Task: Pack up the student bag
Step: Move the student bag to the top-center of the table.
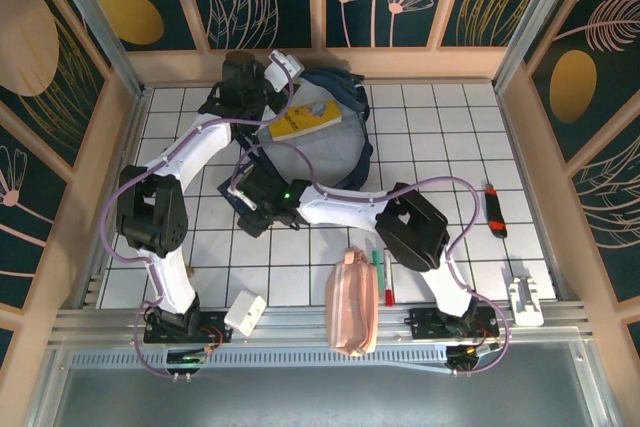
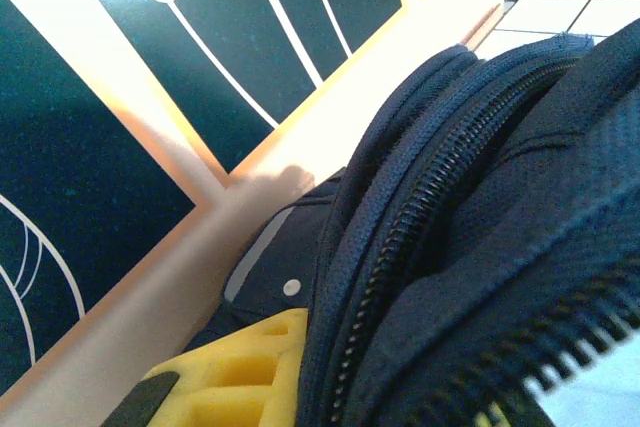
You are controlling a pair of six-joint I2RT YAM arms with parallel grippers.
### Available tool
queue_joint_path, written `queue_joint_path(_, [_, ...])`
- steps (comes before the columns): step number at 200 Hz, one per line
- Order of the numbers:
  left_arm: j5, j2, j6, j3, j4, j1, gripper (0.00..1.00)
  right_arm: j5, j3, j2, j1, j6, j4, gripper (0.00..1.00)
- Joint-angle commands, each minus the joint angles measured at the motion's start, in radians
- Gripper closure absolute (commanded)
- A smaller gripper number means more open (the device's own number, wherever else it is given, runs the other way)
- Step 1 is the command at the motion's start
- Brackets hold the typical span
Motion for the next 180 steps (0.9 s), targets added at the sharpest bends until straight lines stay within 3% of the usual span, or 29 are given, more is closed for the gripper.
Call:
queue_joint_path(1, [-0.051,-0.051,0.003,-0.012,0.064,0.009,1.00,0.009,-0.013,-0.013,-0.035,0.143,0.014,0.21])
queue_joint_path(25, [-0.049,-0.045,0.006,-0.013,0.065,0.009,1.00,-0.064,-0.008,-0.024,-0.080,0.364,-0.063,0.21])
queue_joint_path(71, [-0.037,-0.022,0.003,0.012,0.058,0.010,1.00,-0.116,-0.025,-0.008,-0.149,0.498,-0.185,0.20])
queue_joint_path(103, [-0.035,-0.011,-0.006,0.033,0.067,0.010,1.00,-0.055,-0.046,-0.006,-0.172,0.515,-0.197,0.20])
queue_joint_path(128, [-0.020,-0.001,-0.030,0.042,0.113,0.010,1.00,-0.085,-0.051,0.008,-0.190,0.506,-0.170,0.20])
queue_joint_path(180, [0.023,0.025,-0.073,0.065,0.106,0.010,1.00,-0.347,-0.061,0.049,-0.225,0.470,-0.140,0.27])
